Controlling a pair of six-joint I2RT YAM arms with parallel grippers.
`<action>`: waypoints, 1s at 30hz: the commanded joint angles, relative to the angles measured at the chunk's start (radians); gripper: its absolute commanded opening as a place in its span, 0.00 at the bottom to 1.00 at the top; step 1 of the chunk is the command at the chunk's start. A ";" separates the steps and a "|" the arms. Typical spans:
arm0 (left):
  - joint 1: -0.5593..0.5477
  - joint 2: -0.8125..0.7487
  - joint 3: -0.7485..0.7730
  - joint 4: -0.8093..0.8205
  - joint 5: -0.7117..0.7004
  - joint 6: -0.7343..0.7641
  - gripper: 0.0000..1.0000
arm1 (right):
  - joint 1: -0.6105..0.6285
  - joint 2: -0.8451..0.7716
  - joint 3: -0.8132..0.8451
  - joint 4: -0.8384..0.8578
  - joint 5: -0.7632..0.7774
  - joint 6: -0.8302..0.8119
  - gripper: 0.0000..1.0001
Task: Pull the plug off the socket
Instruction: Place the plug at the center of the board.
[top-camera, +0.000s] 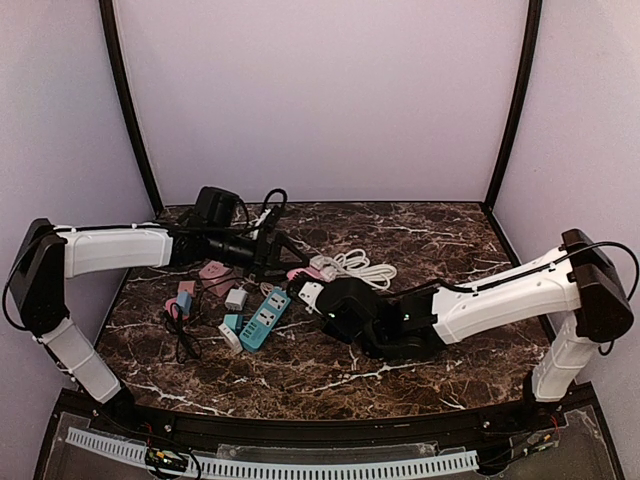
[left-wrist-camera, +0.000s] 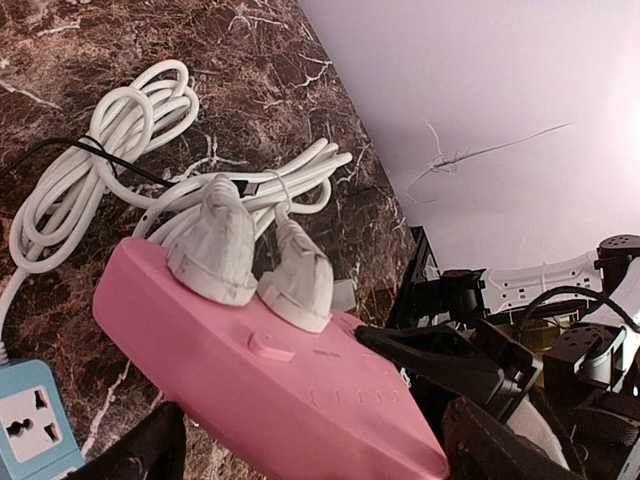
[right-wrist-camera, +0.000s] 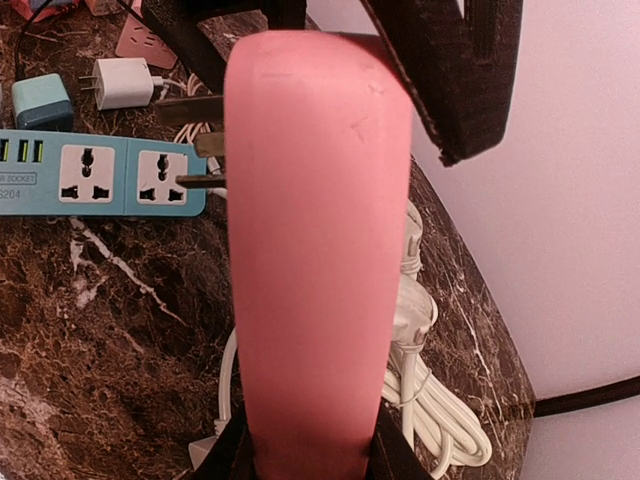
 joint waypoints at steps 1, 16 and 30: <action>-0.009 0.026 0.004 -0.055 0.001 -0.004 0.88 | 0.013 -0.005 0.060 0.164 0.055 -0.027 0.00; -0.011 0.049 0.003 -0.056 0.007 -0.016 0.63 | 0.045 0.064 0.105 0.125 0.011 -0.093 0.02; -0.021 0.101 -0.010 -0.056 0.006 -0.020 0.47 | 0.066 0.058 0.099 -0.073 -0.201 0.126 0.58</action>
